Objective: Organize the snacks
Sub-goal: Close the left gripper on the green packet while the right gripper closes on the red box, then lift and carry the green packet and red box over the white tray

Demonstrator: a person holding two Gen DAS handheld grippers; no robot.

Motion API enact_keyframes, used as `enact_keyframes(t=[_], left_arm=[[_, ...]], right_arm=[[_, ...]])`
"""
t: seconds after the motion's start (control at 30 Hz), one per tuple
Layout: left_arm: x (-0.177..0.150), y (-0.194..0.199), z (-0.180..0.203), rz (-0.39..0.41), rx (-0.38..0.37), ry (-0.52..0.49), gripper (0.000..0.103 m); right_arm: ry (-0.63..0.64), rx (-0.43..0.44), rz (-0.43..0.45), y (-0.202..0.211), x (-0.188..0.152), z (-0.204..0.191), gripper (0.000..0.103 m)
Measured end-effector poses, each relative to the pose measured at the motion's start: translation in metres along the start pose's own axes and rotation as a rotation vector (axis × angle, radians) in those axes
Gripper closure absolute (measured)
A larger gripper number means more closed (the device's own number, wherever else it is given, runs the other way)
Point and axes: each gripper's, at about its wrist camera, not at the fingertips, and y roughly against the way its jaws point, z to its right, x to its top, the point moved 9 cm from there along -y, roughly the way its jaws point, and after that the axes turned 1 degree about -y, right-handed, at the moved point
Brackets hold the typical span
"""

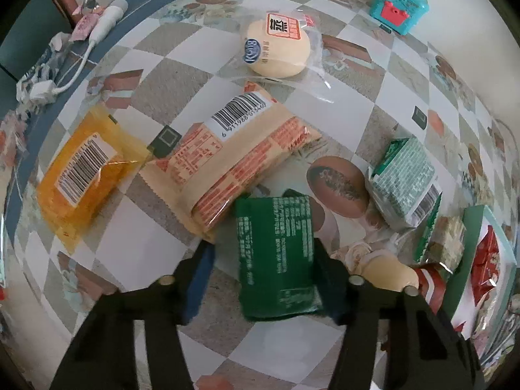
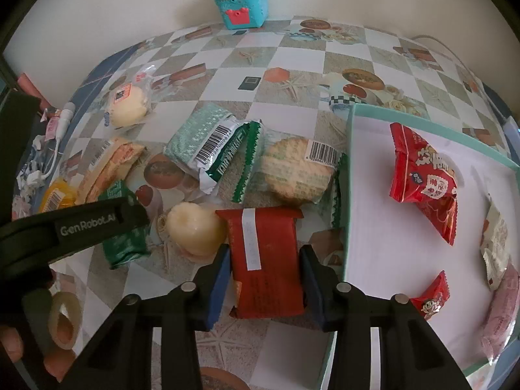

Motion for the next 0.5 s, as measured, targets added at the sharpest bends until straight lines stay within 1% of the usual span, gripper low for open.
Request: enact_keyframes(t=[0.1, 0.17, 0.2, 0.23, 0.4, 0.5], left_arm=[[-0.002, 0.0, 0.001, 0.0, 0.007, -0.008, 0.047], [-0.002, 0.0, 0.003, 0.002, 0.012, -0.012, 0.052], [0.001, 0.0, 0.005, 0.003, 0.014, -0.012, 0.058], [0.001, 0.001, 0.005, 0.005, 0.015, -0.012, 0.061], [-0.006, 0.003, 0.008, -0.007, 0.0, 0.008, 0.061], [-0.008, 0.004, -0.001, -0.019, -0.018, 0.018, 0.061]], right_arm=[[0.005, -0.011, -0.015, -0.005, -0.004, 0.0, 0.058], [0.016, -0.021, -0.013, -0.006, -0.006, -0.001, 0.059], [0.019, -0.023, -0.011, -0.005, -0.006, -0.001, 0.059], [0.015, -0.02, -0.011, -0.005, -0.006, -0.001, 0.06], [-0.005, -0.001, 0.0, 0.002, -0.004, 0.0, 0.061], [-0.018, 0.023, 0.015, 0.009, 0.0, -0.001, 0.061]])
